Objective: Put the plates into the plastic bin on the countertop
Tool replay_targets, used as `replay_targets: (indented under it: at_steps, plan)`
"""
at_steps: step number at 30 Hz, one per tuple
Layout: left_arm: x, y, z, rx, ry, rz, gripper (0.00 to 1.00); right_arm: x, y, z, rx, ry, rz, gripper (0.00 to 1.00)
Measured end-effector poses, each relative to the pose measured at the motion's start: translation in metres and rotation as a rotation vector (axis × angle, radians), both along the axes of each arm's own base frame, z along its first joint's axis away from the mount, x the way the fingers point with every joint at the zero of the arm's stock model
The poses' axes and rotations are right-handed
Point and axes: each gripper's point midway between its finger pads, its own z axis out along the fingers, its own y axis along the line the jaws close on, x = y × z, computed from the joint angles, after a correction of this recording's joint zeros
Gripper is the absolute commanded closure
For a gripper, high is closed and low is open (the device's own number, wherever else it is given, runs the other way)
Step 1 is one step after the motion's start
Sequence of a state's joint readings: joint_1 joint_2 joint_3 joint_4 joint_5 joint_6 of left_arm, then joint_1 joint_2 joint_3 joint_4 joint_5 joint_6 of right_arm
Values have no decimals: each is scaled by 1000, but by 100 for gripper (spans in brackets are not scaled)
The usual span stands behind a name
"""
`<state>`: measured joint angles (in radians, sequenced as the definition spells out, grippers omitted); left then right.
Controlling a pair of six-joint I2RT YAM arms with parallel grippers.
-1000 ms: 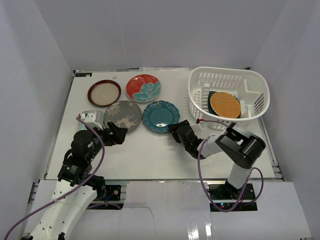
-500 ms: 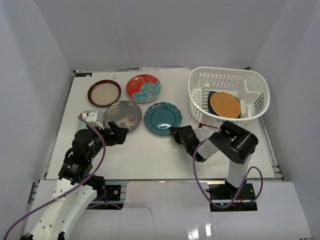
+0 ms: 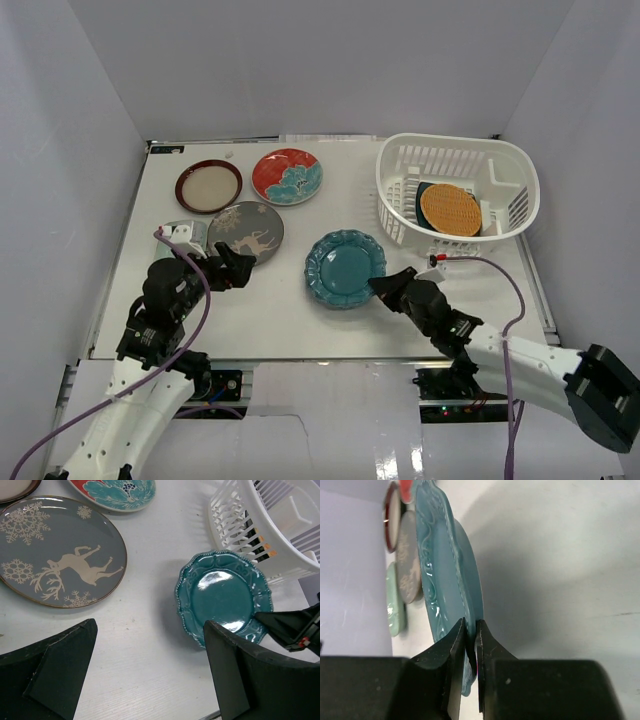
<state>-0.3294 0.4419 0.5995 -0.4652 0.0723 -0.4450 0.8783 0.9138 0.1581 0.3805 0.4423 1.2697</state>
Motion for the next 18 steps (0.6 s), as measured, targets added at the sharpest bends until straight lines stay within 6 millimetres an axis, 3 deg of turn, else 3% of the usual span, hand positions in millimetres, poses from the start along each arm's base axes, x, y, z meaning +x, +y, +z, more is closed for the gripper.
replay_targets:
  at_steps: [4, 10, 15, 18]
  plan:
    - [1, 1, 0, -2, 3, 3, 2, 8, -1, 61, -5, -114, 59, 92]
    - [1, 1, 0, -4, 3, -1, 2, 57, -21, 174, 43, -266, 39, 92]
    - [0, 0, 1, -7, 1, -9, 2, 118, -79, 247, 49, -369, -91, 92]
    - [-1, -1, 3, -11, -7, -12, 2, 152, -129, 261, 41, -379, -196, 92]
